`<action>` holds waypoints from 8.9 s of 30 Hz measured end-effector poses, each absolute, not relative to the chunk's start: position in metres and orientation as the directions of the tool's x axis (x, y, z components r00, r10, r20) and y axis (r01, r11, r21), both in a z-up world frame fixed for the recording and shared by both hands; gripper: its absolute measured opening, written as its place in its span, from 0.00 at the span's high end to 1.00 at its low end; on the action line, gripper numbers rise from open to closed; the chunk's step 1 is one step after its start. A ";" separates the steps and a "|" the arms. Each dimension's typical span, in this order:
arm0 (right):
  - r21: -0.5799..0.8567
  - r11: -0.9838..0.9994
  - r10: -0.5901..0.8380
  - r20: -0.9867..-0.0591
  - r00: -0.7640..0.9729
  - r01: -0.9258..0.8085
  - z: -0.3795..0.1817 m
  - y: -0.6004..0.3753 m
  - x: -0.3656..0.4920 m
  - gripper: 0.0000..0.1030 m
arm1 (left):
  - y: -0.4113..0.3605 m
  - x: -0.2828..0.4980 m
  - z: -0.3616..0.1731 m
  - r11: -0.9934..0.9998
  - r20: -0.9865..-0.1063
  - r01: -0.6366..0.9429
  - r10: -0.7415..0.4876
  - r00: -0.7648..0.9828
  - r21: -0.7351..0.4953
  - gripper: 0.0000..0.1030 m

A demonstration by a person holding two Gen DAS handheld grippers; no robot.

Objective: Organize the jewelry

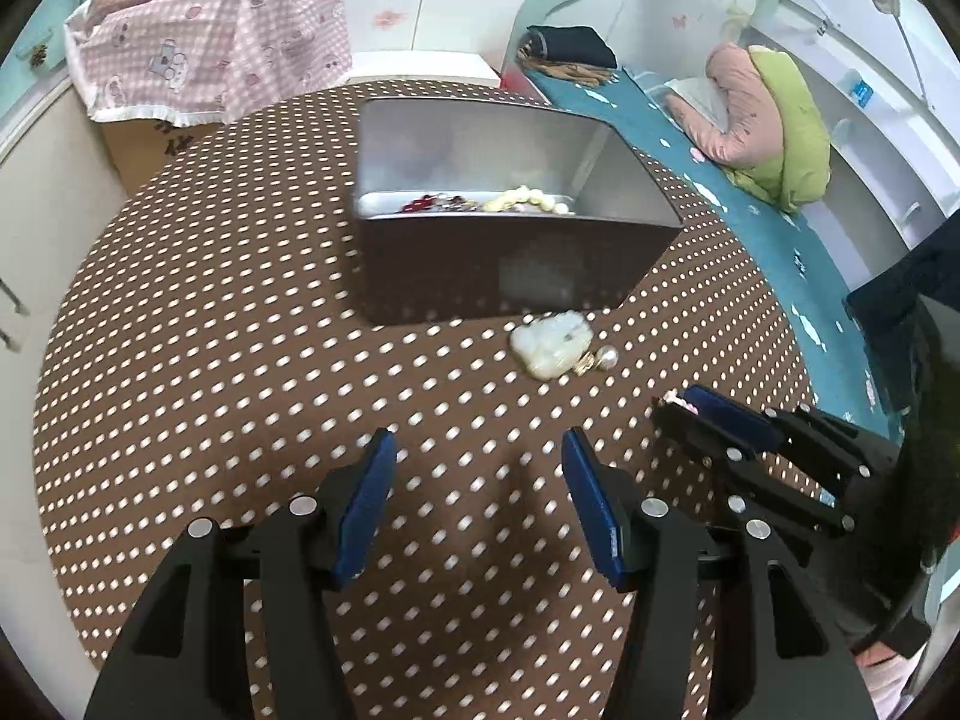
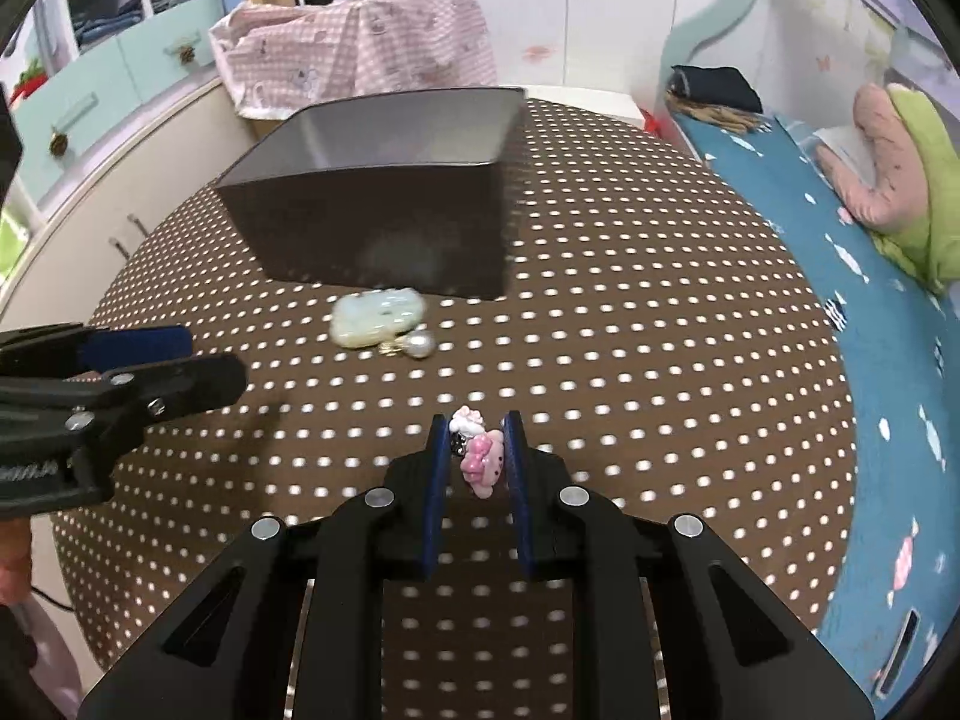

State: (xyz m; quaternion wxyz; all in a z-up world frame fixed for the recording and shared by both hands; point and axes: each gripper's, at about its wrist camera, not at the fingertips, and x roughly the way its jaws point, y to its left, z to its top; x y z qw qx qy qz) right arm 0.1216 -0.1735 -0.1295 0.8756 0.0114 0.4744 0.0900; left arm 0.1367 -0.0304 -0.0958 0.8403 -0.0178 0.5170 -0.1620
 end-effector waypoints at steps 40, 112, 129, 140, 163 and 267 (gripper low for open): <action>0.217 0.958 0.286 -0.795 0.534 -0.190 -0.128 -0.225 0.146 0.82 | -0.095 0.156 -0.114 0.951 -0.864 0.302 -0.202 0.461 -0.061 0.68; 0.204 0.968 0.250 -0.708 0.661 -0.148 -0.043 -0.176 0.213 0.29 | -0.001 0.196 -0.027 0.984 -0.740 0.154 -0.169 0.651 -0.089 0.51; 0.169 0.971 0.237 -0.752 0.615 -0.168 -0.074 -0.166 0.156 0.32 | 0.019 0.174 -0.043 0.985 -0.779 0.122 -0.169 0.603 -0.119 0.38; 0.120 0.971 0.213 -0.831 0.514 -0.208 -0.126 -0.143 0.165 0.60 | 0.018 0.212 -0.061 0.989 -0.814 0.077 -0.151 0.561 -0.130 0.38; 0.152 0.978 0.206 -0.783 0.587 -0.141 -0.097 -0.194 0.142 0.88 | 0.011 0.193 -0.072 0.973 -0.830 0.127 -0.229 0.509 -0.191 0.95; 0.195 0.981 0.132 -0.572 0.809 -0.022 0.007 -0.173 -0.002 0.12 | -0.017 0.003 0.021 0.995 -0.678 0.093 -0.087 0.730 -0.027 0.20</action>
